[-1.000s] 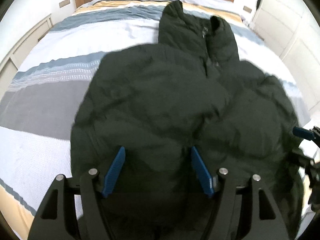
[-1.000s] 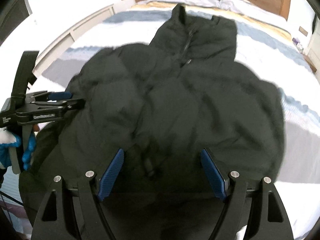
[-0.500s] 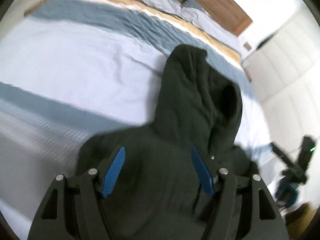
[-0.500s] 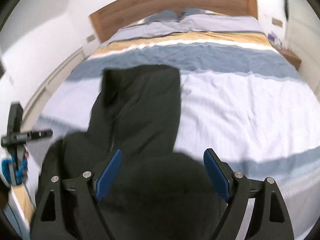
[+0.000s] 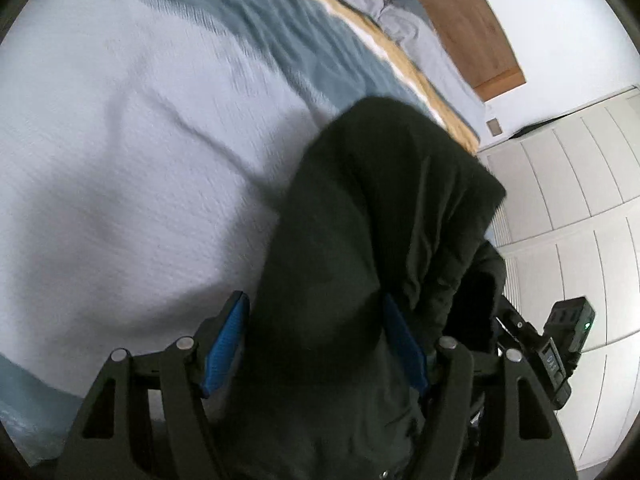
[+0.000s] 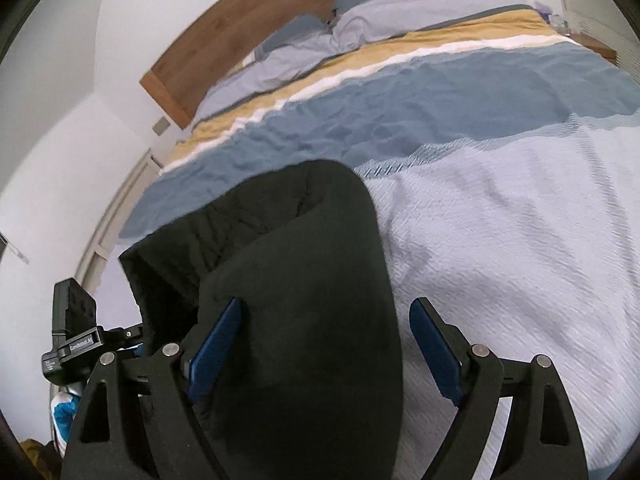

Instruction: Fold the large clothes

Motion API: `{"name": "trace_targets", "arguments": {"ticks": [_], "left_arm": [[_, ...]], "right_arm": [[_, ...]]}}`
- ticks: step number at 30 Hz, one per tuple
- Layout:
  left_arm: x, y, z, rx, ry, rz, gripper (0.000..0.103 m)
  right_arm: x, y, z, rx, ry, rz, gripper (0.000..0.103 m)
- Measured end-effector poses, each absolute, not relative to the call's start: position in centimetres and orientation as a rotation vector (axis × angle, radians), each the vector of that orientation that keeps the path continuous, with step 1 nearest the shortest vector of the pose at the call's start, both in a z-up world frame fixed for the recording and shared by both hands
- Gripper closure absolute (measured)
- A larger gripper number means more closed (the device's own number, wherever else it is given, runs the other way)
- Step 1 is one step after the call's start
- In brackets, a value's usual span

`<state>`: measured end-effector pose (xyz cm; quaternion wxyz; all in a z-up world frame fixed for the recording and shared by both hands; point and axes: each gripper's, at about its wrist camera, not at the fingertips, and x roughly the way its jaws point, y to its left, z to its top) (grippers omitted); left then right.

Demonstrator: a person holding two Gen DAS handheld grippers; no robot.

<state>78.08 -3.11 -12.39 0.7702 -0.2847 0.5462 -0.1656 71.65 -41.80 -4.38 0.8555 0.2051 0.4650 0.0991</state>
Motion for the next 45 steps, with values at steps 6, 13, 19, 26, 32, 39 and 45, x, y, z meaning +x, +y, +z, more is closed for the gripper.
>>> {"name": "trace_targets", "arguments": {"ticks": [6,13,19,26,32,39,45], "left_arm": [[77.7,-5.4,-12.2,-0.474,1.196,-0.323,0.086],[73.9,-5.6,-7.6,-0.403,1.097,-0.363,0.093],[66.5,-3.5,-3.8,-0.403,1.015,-0.437,0.093],[57.3,-0.5,-4.0,-0.415,1.017,-0.448,0.093],[50.7,2.0,-8.5,-0.419,1.116,-0.368,0.094],[46.4,4.6,-8.4,-0.457,1.123,-0.302,0.094],[42.9,6.5,-4.9,-0.422,1.124,-0.24,0.092]], "right_arm": [[72.7,-39.3,-5.2,0.298,1.052,0.204,0.083],[69.1,-38.0,0.1,0.106,0.986,0.231,0.09],[60.3,-37.4,6.4,-0.02,0.886,0.322,0.09],[48.9,-37.4,8.5,-0.036,0.8,0.356,0.09],[42.0,-38.6,2.7,0.072,0.898,0.296,0.089],[37.2,-40.4,-1.4,0.135,0.985,0.215,0.074],[32.8,-42.8,1.3,0.146,1.005,0.181,0.051]]}}
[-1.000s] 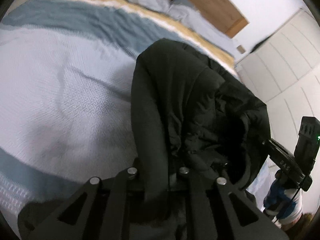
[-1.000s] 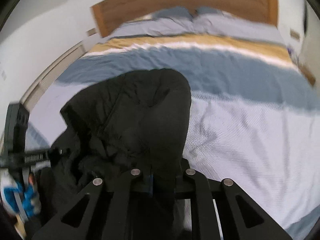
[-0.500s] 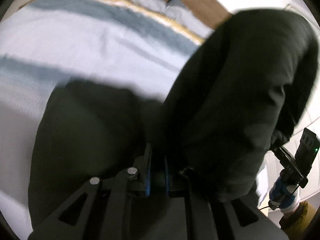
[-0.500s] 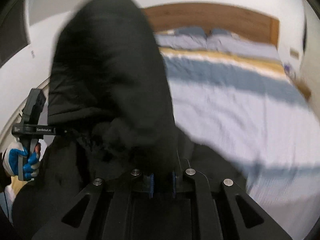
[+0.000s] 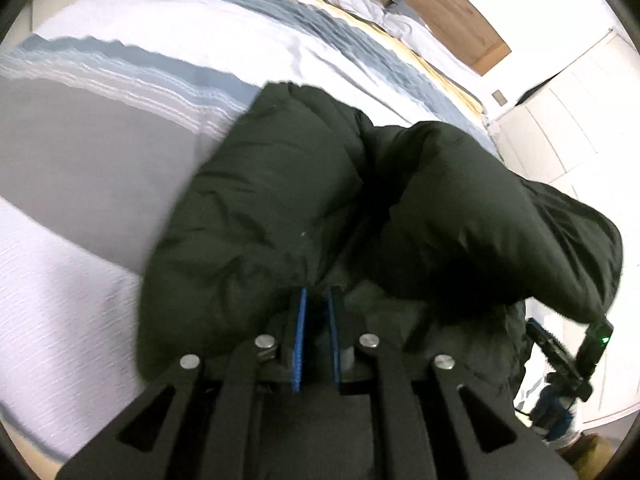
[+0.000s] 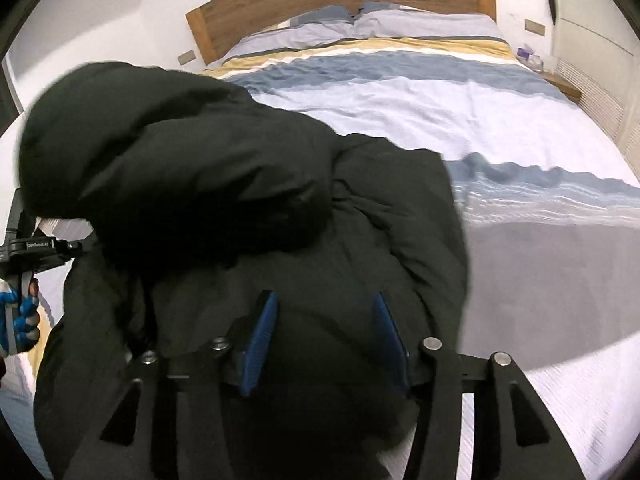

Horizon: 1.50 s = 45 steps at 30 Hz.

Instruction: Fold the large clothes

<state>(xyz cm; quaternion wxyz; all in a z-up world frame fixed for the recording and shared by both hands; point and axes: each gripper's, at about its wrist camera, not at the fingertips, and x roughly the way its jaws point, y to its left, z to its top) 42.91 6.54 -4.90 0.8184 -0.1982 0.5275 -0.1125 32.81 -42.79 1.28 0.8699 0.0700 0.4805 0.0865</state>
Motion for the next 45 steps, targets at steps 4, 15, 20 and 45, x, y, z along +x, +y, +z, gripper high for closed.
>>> {"name": "trace_targets", "arguments": {"ticks": [4,15,20,45], "left_arm": [[42.0,5.8,-1.1,-0.375,1.096,-0.243,0.085],[49.4,-1.1,7.9,-0.31,0.967,-0.36,0.053],[52.3,-6.2,7.9,-0.222,0.968,-0.413,0.052],[44.2,-8.0,-10.9,0.016,1.065,-0.298,0.049]], "right_arm": [[32.2,-43.6,4.8,0.143,0.98,0.179,0.044],[39.4,-39.4,12.9,0.226,0.843,0.311,0.029],[43.0,-35.6,12.3,0.203,0.859,0.371,0.029],[36.7,-30.6,-5.1,-0.119,1.122,0.374,0.028]]}}
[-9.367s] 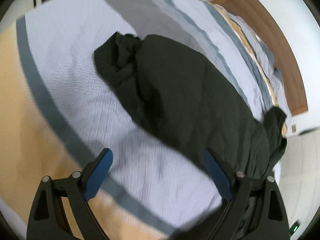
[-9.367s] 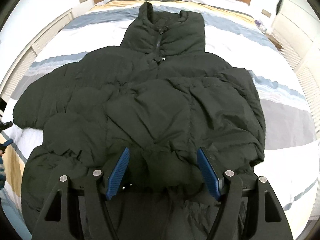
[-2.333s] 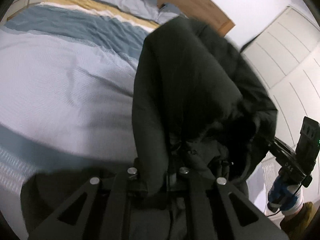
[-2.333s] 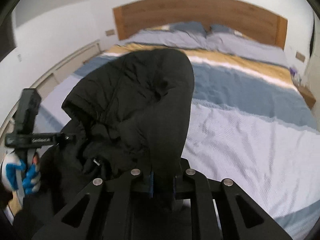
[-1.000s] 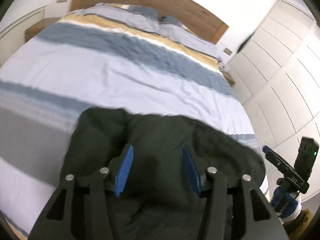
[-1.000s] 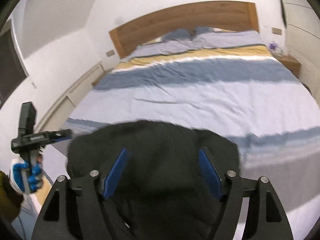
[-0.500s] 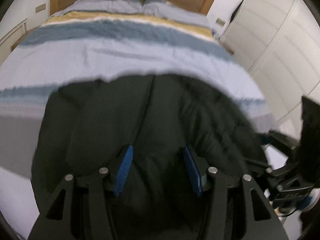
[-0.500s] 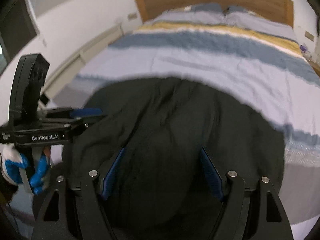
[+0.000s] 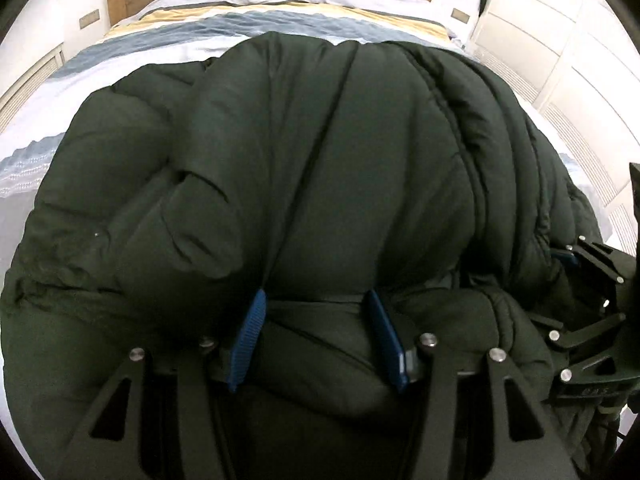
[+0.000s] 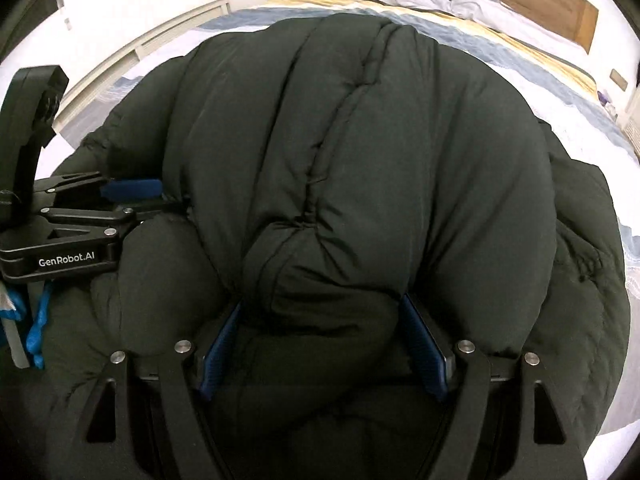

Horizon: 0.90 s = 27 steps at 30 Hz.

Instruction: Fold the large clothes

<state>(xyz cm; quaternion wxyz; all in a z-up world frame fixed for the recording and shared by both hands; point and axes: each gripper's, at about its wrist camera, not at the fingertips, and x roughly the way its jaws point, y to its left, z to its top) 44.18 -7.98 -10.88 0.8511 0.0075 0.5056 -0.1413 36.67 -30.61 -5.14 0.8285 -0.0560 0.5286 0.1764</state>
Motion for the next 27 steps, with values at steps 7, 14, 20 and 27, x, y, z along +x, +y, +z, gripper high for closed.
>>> {"name": "trace_targets", "arguments": {"ticks": [7,14,20,27], "left_arm": [[42.3,-7.3,-6.8,-0.003,1.062,-0.315,0.05],[40.9,-7.6,-1.8,0.012,0.937,-0.317,0.049],[41.9,-9.3,-4.1,0.049,0.958,-0.31,0.049],[41.8,-10.2,-7.2,0.095,0.966,-0.289,0.047]], "right_arm": [[35.6,-31.3,-1.6,-0.143,1.143,0.392,0.029],[33.8,-32.5,4.2,-0.16,1.024,0.429,0.028],[35.9,-31.4,2.3,-0.145,1.025,0.415,0.028],[36.7,-31.6,-3.0,-0.114,1.096,0.403,0.028]]}}
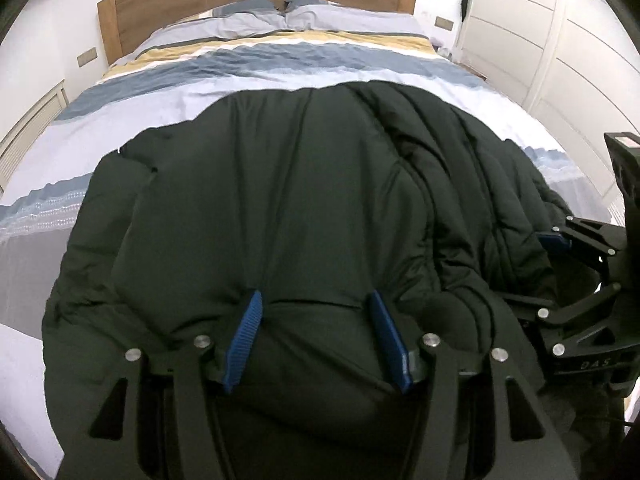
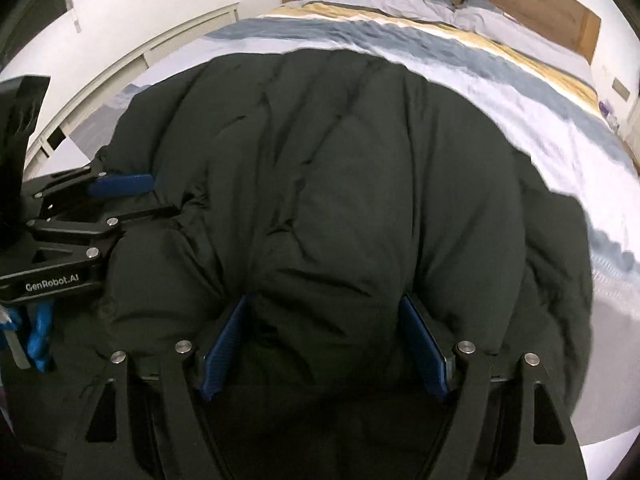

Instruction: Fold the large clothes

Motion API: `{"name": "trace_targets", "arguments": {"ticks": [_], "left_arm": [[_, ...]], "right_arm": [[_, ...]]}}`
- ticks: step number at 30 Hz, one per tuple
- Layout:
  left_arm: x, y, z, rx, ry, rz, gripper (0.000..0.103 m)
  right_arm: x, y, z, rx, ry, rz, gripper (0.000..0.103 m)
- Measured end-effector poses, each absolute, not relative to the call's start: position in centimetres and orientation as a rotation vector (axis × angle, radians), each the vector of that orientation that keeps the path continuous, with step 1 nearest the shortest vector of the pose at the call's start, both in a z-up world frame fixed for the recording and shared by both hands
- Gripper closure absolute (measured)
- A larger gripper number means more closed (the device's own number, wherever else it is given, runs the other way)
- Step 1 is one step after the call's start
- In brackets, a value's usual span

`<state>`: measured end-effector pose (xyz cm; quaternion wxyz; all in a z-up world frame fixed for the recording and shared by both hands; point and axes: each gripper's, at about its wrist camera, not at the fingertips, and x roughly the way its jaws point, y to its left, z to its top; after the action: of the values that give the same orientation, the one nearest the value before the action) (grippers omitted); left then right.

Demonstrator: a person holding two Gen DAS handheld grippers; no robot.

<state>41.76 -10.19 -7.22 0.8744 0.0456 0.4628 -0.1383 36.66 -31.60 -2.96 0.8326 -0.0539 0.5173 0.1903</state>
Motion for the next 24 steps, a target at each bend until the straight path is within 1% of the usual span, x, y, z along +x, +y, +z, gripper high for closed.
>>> {"name": "trace_targets", "arguments": {"ticks": [9,17,19,20,22,24], "left_arm": [[40.3,-10.0,-5.2,0.108,0.974,-0.272,0.047],[36.9,-9.1,-2.3,0.123,0.968,-0.27,0.047],[36.1,-8.7,-1.7,0.127,0.969,-0.272,0.045],[35.7,-8.6,-1.5,0.129,0.97,-0.273,0.044],[34.7,-8.2,-0.8,0.131,0.979,-0.278,0.039],[33.8,-8.0,-0.4,0.132,0.987,-0.281,0.038]], "right_arm": [[36.7,-30.9,-2.0,-0.115,1.128,0.365,0.028],[32.3,-32.4,0.9,-0.065,1.12,0.318,0.027],[31.2,-32.8,1.8,-0.06,1.113,0.306,0.026],[30.5,-33.0,2.3,-0.058,1.11,0.299,0.024],[29.2,-33.4,3.1,-0.062,1.108,0.28,0.022],[27.8,-34.2,3.9,-0.061,1.112,0.262,0.02]]}}
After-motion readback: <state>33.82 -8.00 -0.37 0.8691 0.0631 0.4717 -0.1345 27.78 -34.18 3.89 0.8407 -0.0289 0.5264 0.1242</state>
